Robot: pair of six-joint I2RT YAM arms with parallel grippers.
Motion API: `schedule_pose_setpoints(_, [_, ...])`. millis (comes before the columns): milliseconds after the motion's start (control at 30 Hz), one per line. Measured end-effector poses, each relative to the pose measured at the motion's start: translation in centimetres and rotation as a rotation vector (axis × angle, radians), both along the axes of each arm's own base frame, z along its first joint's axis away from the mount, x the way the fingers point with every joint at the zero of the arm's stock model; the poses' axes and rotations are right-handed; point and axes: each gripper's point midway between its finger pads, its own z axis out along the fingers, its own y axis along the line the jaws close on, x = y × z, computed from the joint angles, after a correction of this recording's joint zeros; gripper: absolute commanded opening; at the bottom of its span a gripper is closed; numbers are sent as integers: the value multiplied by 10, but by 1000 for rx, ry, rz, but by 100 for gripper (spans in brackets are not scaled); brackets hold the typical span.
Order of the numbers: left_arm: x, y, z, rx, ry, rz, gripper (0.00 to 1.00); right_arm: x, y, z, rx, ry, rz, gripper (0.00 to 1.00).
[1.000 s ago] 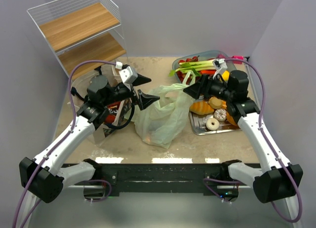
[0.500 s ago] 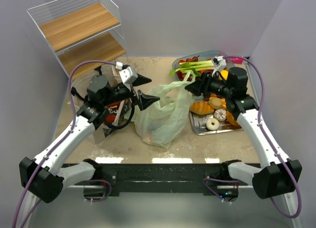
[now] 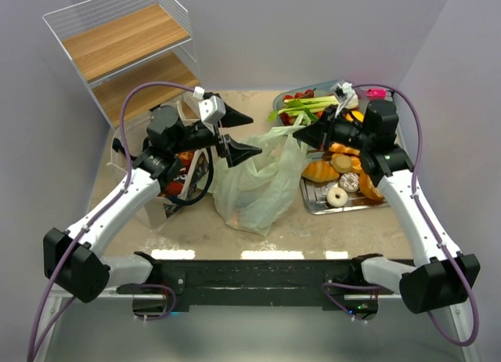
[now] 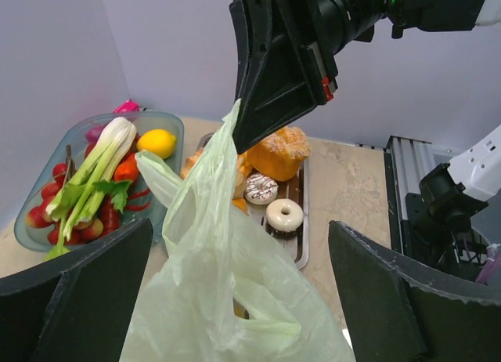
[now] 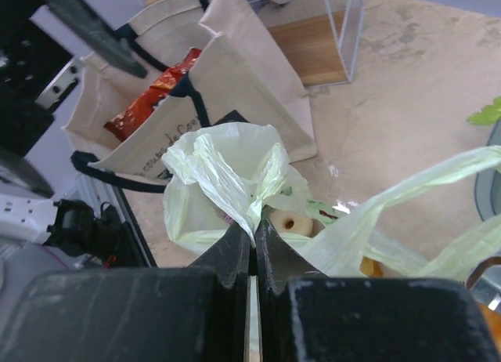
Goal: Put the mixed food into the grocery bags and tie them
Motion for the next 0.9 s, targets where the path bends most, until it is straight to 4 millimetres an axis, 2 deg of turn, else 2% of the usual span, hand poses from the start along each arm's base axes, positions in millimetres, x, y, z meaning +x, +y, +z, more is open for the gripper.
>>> schedule_pose_setpoints(167, [8, -12, 0, -16, 1, -55, 100, -15, 11, 12, 7, -40, 101, 0])
schedule_pose_setpoints(433, [15, -29, 1, -55, 9, -155, 100, -49, 45, 43, 14, -110, 306, 0])
schedule_pose_setpoints(567, [12, -36, 0, -75, 36, -235, 97, -53, 54, 48, 19, -110, 364, 0])
schedule_pose_setpoints(767, [-5, -50, -14, -73, 111, -391, 80, -49, 60, 48, 26, -88, 406, 0])
schedule_pose_setpoints(800, [-7, -52, -17, -69, 118, -413, 74, -48, 61, 48, 27, -84, 412, 0])
schedule_pose_setpoints(867, [-14, -57, -24, -57, 145, -455, 68, -48, 62, 48, 30, -79, 419, 0])
schedule_pose_setpoints(900, [-17, -59, -27, -51, 157, -474, 59, -48, 62, 48, 32, -79, 423, 0])
